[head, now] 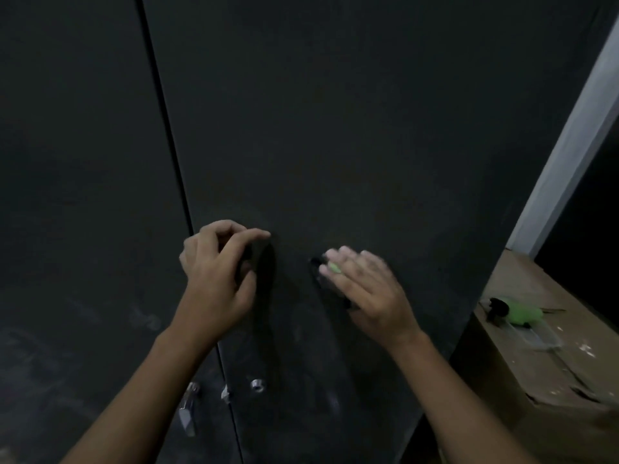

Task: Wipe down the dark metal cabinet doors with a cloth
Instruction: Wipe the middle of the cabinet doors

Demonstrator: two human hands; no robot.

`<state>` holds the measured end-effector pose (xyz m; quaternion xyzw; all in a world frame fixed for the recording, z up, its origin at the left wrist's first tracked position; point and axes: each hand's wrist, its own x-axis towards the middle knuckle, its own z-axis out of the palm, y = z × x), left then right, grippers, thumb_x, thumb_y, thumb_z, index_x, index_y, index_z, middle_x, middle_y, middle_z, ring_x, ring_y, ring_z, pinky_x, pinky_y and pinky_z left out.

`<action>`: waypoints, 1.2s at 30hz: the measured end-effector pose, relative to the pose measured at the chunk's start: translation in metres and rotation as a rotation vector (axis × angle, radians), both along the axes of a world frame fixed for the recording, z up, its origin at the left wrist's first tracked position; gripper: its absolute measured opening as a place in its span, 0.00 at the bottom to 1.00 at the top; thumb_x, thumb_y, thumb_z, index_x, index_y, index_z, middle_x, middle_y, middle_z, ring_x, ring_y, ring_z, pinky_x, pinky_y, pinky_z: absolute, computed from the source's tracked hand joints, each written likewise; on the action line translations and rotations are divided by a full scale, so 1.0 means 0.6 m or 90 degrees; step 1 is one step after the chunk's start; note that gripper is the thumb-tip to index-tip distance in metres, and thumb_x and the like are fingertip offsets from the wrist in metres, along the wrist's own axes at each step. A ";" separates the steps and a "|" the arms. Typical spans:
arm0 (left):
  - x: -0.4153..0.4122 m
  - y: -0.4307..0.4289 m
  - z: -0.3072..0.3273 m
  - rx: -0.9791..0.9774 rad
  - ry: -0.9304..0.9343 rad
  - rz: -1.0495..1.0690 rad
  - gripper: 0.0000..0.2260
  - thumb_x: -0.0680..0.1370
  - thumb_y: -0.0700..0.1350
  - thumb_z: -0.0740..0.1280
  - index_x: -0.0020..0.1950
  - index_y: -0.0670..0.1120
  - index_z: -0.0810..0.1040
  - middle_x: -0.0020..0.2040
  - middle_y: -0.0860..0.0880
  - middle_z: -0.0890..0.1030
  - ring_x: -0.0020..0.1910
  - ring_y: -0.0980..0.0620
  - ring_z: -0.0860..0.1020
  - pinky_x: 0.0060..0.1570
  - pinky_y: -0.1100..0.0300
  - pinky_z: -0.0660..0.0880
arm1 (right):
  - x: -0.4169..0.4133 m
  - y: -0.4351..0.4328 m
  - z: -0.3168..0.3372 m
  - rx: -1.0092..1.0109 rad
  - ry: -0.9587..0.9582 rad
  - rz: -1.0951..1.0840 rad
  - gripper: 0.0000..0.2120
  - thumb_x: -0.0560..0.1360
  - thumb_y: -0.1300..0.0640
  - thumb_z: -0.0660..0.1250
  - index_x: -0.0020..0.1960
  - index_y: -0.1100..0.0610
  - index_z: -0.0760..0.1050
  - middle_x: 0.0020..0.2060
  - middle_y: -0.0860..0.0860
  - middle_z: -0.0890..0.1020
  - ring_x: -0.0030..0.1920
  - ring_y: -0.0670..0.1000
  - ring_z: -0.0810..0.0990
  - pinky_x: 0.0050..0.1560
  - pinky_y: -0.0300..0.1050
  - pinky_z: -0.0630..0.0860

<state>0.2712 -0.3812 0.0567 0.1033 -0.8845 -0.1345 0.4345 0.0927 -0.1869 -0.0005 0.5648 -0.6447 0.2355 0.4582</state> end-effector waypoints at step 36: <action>0.271 -0.387 -0.094 -0.072 0.053 -0.077 0.25 0.68 0.41 0.62 0.65 0.51 0.76 0.72 0.56 0.69 0.67 0.55 0.70 0.65 0.55 0.57 | 0.320 -0.420 -0.099 -0.008 -0.028 -0.039 0.18 0.82 0.65 0.57 0.69 0.53 0.74 0.71 0.51 0.74 0.73 0.53 0.70 0.72 0.54 0.66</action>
